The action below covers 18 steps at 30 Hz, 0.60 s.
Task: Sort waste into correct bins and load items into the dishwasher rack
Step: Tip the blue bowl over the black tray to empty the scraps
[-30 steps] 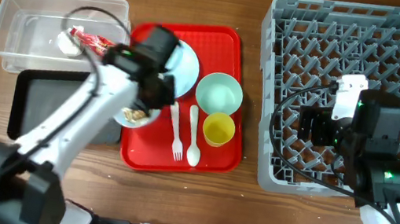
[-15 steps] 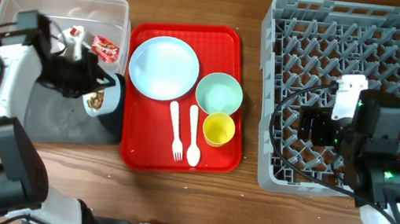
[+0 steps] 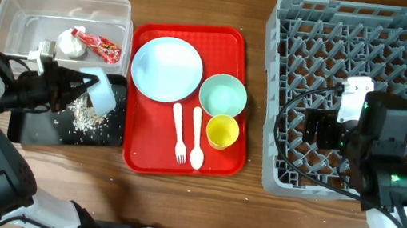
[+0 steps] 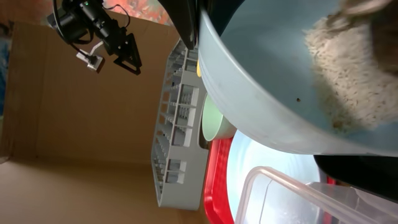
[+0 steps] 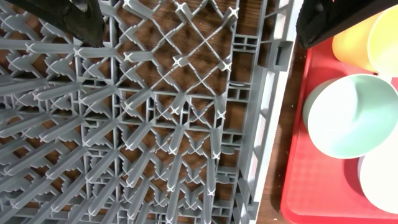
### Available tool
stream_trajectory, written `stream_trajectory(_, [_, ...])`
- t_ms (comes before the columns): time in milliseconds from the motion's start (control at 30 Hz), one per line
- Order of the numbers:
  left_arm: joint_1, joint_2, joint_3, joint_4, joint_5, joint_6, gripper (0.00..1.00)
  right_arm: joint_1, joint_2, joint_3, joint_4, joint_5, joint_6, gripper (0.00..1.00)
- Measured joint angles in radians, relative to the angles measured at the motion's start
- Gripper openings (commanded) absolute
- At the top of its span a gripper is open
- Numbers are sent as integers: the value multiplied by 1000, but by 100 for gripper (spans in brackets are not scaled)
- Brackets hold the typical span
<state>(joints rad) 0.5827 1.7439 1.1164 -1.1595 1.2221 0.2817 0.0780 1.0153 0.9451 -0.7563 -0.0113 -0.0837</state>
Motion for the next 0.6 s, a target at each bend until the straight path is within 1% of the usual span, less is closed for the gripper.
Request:
stream_trajectory(167, [0, 0, 0, 0, 11, -6, 4, 0, 0, 0, -1, 0, 0, 100])
stream_trajectory(333, [1, 0, 0, 0, 111, -112, 4, 0, 0, 0, -6, 0, 0, 100])
stream_trajectory(433, [8, 0, 0, -2, 143, -159, 4, 0, 0, 0, -6, 0, 0, 100])
stream_trajectory(600, [63, 0, 0, -13, 200, -220, 4, 0, 0, 0, -6, 0, 0, 100])
